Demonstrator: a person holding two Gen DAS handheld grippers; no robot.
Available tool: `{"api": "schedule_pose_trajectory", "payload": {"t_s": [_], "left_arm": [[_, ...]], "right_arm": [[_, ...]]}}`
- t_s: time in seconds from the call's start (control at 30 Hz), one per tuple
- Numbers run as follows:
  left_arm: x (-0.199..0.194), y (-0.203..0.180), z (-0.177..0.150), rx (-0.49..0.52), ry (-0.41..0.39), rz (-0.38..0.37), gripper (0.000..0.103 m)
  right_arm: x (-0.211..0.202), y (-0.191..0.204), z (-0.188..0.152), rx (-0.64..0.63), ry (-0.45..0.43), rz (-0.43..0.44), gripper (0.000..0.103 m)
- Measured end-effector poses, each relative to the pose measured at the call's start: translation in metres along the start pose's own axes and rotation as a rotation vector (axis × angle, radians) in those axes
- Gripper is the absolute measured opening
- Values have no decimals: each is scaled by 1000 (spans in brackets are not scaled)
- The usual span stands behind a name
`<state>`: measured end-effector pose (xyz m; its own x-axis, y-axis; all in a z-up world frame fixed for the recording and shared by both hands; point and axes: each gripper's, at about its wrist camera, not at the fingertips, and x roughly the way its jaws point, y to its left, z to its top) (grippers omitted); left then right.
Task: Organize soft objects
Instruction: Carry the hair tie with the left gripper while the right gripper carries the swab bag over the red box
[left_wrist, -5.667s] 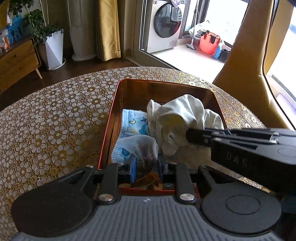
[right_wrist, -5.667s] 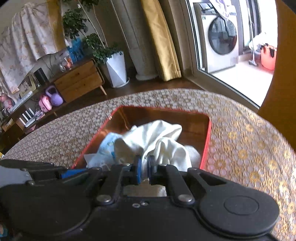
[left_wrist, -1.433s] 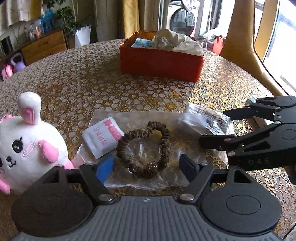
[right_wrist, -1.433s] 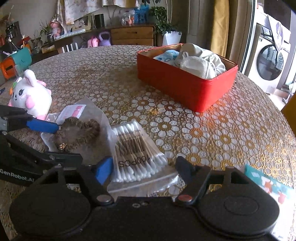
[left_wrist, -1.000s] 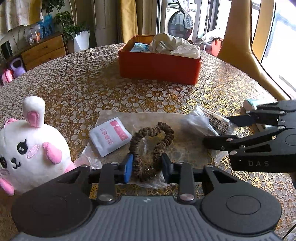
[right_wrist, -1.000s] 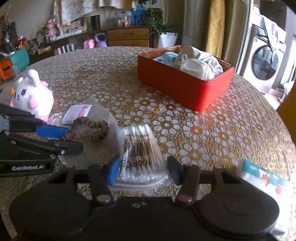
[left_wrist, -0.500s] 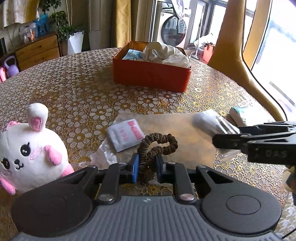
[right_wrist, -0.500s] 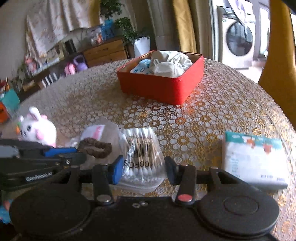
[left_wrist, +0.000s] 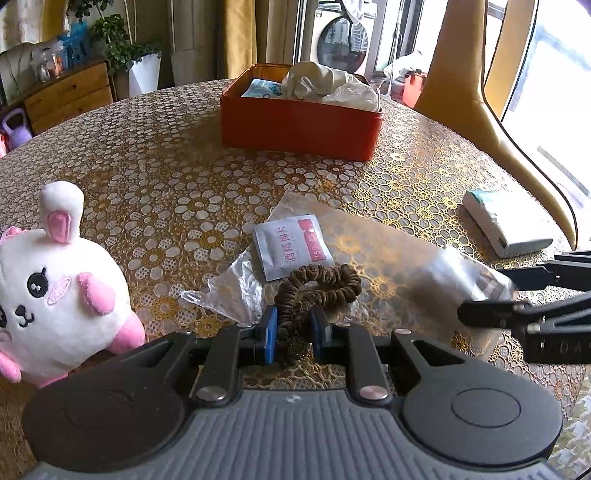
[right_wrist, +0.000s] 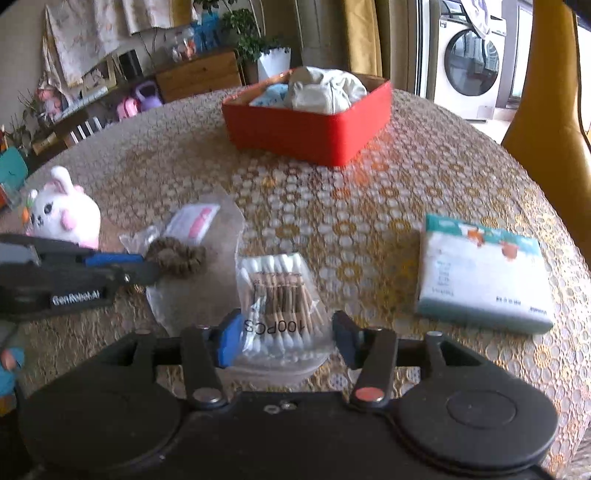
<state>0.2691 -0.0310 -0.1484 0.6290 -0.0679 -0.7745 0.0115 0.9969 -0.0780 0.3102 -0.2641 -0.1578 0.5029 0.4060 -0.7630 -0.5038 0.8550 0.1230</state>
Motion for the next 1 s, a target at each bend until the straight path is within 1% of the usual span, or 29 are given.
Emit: {"api": "schedule_pose_trajectory", "payload": {"t_s": [0.03, 0.1, 0.2, 0.3, 0.47, 0.57, 0.63, 0.67, 0.8, 1.0], "left_arm": [[0, 0, 0, 0, 1, -2, 18], [1, 1, 0, -1, 3, -6, 18], [2, 1, -1, -1, 3, -9, 18], [2, 0, -1, 8, 2, -6, 18], [2, -1, -1, 8, 1, -4, 18], [2, -1, -1, 11, 1, -3, 18], [2, -1, -1, 12, 1, -2, 18], [2, -1, -1, 13, 1, -2, 18], [1, 0, 1, -2, 8, -5, 18], [-13, 1, 6, -16, -14, -28, 18]], "right_arm": [[0, 0, -2, -4, 2, -3, 63], [-1, 0, -5, -13, 0, 1, 64], [-3, -2, -9, -26, 4, 27, 74], [-3, -1, -12, -62, 13, 21, 74], [1, 1, -15, -94, 11, 2, 68], [3, 7, -16, -134, 3, -20, 62], [2, 10, -16, -152, 0, -20, 53], [1, 10, -16, -149, -1, -16, 52], [-3, 6, -16, -104, -13, -33, 46], [-23, -9, -13, 11, -71, -60, 44]]}}
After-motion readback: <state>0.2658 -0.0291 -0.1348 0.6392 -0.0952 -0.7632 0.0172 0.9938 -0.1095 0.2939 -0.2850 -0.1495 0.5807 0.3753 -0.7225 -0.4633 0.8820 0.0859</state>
